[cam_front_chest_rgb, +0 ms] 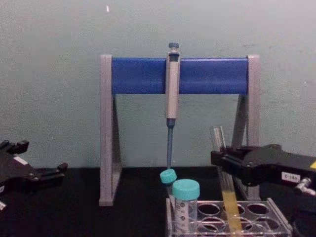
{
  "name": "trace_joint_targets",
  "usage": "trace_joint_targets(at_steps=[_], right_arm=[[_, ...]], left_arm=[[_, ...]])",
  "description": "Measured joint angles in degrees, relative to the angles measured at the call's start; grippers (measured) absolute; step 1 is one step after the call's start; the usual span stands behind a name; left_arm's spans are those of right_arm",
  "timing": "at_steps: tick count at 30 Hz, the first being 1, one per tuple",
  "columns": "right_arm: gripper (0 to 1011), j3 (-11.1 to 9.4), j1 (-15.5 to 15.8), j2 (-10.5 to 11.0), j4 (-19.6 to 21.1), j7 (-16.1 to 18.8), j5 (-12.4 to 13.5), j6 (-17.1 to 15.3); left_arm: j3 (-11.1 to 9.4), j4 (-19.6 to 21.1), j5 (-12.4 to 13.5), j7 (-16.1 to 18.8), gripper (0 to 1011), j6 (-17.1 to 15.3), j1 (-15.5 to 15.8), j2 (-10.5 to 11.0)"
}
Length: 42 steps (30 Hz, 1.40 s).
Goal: Pick up the test tube from the test tube rack, shake it, then place it back into the test tube rack.
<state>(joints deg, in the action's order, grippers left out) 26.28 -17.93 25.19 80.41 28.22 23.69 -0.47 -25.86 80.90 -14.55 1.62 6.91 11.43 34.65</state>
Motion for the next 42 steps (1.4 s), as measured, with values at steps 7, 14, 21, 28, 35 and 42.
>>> trace_joint_targets(at_steps=[7,14,21,28,35,42], right_arm=[[229,-1.95,1.5,-0.01,1.6,0.19,0.82,1.73],[228,-4.29,3.65,0.57,4.2,1.3,2.86,5.05],[229,-7.07,5.51,0.8,7.29,1.61,4.42,9.58],[228,-8.84,6.36,0.26,8.51,1.61,4.9,12.82],[228,-9.35,6.61,-0.16,8.52,1.43,3.97,13.87],[228,-9.6,6.6,-0.54,8.28,1.26,3.01,14.11]], left_arm=[[0.0,0.0,0.0,0.0,1001,0.0,0.0,0.0],[0.0,0.0,0.0,0.0,1001,0.0,0.0,0.0],[0.0,0.0,0.0,0.0,1001,0.0,0.0,0.0],[0.0,0.0,0.0,0.0,1001,0.0,0.0,0.0],[0.0,0.0,0.0,0.0,1001,0.0,0.0,0.0],[0.0,0.0,0.0,0.0,1001,0.0,0.0,0.0]])
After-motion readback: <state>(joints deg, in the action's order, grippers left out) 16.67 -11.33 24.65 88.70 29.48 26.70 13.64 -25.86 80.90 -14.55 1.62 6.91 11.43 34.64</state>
